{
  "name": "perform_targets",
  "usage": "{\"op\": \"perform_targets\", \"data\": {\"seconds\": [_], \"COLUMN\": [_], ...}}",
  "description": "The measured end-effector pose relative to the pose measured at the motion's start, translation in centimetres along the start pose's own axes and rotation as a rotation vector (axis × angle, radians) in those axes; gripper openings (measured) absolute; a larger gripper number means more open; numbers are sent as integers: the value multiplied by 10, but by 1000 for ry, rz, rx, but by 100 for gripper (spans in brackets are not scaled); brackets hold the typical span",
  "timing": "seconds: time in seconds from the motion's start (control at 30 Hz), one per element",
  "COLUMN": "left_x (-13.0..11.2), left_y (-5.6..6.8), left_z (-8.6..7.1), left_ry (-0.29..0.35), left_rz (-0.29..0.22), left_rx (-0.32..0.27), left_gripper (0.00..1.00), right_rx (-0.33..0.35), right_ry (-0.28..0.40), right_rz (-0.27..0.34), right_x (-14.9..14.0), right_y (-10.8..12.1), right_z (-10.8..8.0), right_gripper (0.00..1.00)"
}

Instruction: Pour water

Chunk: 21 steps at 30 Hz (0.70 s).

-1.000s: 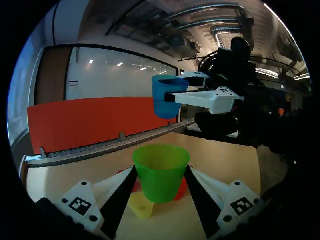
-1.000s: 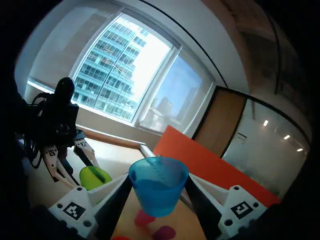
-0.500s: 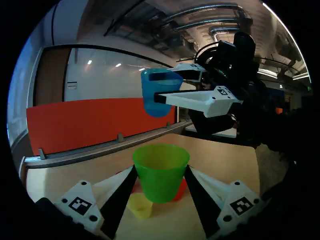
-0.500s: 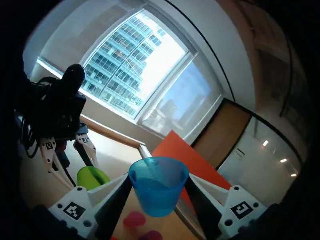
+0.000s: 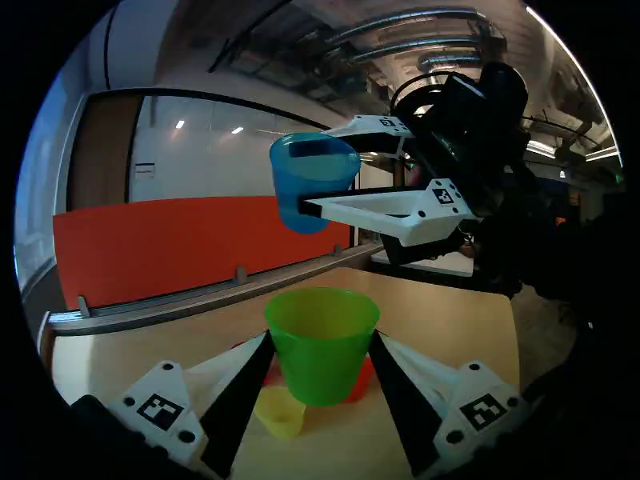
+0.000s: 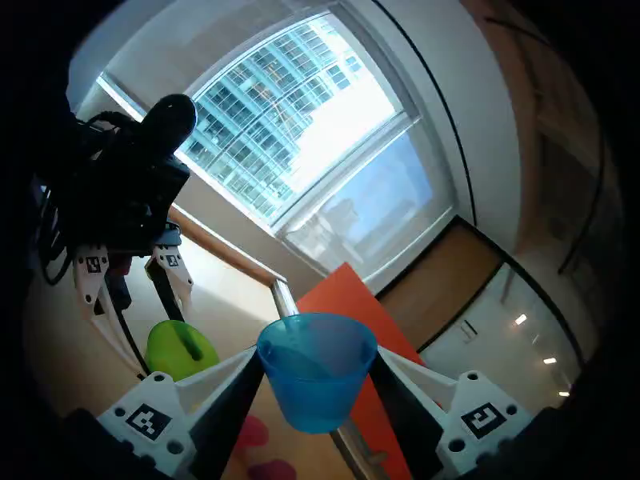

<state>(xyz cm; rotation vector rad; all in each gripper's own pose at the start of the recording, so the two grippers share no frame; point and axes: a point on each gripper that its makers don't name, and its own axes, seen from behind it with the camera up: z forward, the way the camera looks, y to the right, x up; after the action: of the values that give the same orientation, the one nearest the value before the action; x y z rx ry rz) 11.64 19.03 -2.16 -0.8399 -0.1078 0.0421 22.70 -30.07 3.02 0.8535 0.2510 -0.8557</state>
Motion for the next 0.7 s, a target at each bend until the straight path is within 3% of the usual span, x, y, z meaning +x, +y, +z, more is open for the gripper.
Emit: {"op": "perform_targets", "data": {"seconds": [0.3,0.7], "left_x": [1,3], "left_y": [0,-1], "left_z": [-1,-1], "left_ry": [3,11], "left_rz": [2,10], "left_rx": [-2,-1], "left_gripper": [83,83], "right_rx": [-14,-28], "right_ry": [-35,-32], "right_rz": [-103,-195], "right_x": [-3,1], "right_y": [2,5], "right_z": [4,3], "right_gripper": [90,90]}}
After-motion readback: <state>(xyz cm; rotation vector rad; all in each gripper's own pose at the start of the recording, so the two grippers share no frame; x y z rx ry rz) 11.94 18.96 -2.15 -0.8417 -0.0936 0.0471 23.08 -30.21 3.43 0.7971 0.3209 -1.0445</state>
